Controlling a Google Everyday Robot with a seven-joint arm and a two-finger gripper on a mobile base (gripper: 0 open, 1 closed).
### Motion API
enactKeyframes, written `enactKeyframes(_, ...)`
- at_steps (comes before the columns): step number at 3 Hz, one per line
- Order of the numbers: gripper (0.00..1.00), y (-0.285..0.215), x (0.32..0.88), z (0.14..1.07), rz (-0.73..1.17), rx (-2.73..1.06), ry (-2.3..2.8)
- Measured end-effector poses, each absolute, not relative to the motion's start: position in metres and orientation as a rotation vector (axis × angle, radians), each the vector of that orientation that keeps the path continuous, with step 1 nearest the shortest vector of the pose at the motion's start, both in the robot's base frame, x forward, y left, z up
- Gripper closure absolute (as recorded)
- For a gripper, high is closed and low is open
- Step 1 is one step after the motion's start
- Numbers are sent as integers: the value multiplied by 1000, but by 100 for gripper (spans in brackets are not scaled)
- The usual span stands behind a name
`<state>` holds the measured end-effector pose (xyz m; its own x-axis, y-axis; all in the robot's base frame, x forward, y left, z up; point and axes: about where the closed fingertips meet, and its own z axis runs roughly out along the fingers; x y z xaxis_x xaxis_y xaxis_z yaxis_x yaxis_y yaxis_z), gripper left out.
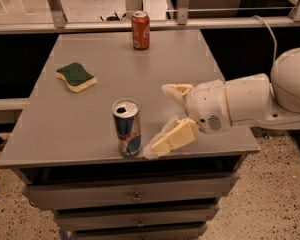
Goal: Knock redbull can over
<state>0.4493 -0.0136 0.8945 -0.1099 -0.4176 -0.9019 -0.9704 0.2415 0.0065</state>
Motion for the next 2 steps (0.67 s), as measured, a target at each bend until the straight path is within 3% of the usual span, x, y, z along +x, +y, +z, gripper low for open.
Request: enactKeyframes(2, 0, 35, 462, 874, 874, -1221, 1567)
